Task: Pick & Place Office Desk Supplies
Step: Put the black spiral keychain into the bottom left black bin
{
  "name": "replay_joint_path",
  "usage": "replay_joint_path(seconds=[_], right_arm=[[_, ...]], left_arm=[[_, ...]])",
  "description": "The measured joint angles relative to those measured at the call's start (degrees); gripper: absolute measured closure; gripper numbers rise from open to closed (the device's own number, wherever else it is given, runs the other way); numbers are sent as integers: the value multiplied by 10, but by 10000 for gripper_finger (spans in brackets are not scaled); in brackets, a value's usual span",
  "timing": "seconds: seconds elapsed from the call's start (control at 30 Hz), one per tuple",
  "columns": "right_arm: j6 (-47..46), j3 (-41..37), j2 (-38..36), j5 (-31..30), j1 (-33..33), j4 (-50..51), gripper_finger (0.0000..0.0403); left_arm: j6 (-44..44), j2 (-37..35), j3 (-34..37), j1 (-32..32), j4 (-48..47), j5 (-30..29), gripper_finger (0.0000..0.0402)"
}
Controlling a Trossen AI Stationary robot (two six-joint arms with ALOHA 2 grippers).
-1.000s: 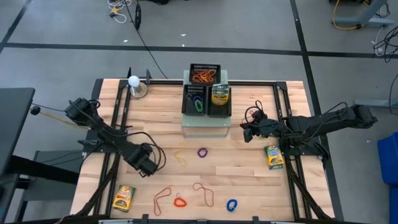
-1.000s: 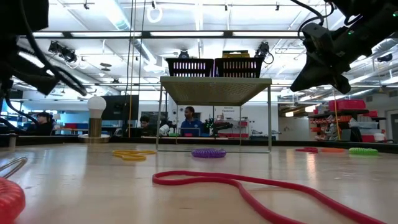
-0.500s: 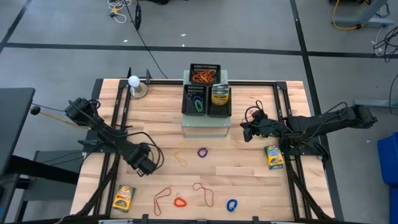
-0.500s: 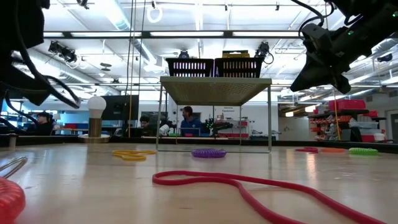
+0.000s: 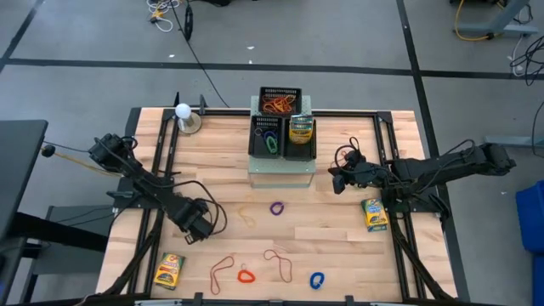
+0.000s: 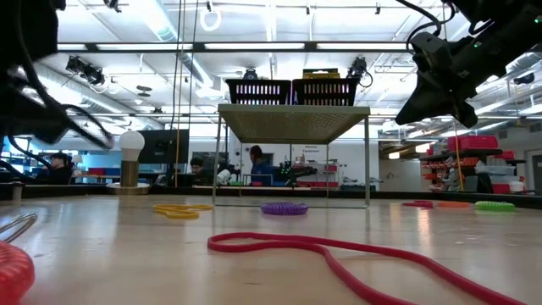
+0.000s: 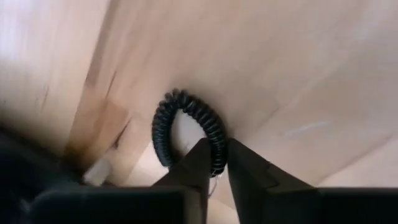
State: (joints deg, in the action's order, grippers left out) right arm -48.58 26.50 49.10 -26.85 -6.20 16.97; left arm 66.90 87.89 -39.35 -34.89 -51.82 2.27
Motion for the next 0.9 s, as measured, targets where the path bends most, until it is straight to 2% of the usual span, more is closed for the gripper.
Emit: replay_joint_path(seconds=[0.1, 0.2, 0.3, 0.5, 0.63, 0.77, 0.9], right_arm=[[0, 0, 0, 0, 0, 0, 392], [0, 0, 0, 0, 0, 0, 392], [0, 0, 0, 0, 0, 0, 392], [0, 0, 0, 0, 0, 0, 392], [-1, 0, 0, 0, 0, 0, 392], [0, 0, 0, 0, 0, 0, 392], [0, 0, 0, 0, 0, 0, 392]], left_arm=[[-59, 0, -18, 0, 23, -36, 380], [-123, 0, -25, 1, 35, -72, 382], [-173, 0, -28, 5, 40, -74, 349], [-215, 0, -28, 23, 6, -52, 255], [-214, -25, -28, 31, -39, -79, 221], [-201, -82, -27, 30, -37, -112, 232], [-193, -155, -27, 34, -6, -170, 279]])
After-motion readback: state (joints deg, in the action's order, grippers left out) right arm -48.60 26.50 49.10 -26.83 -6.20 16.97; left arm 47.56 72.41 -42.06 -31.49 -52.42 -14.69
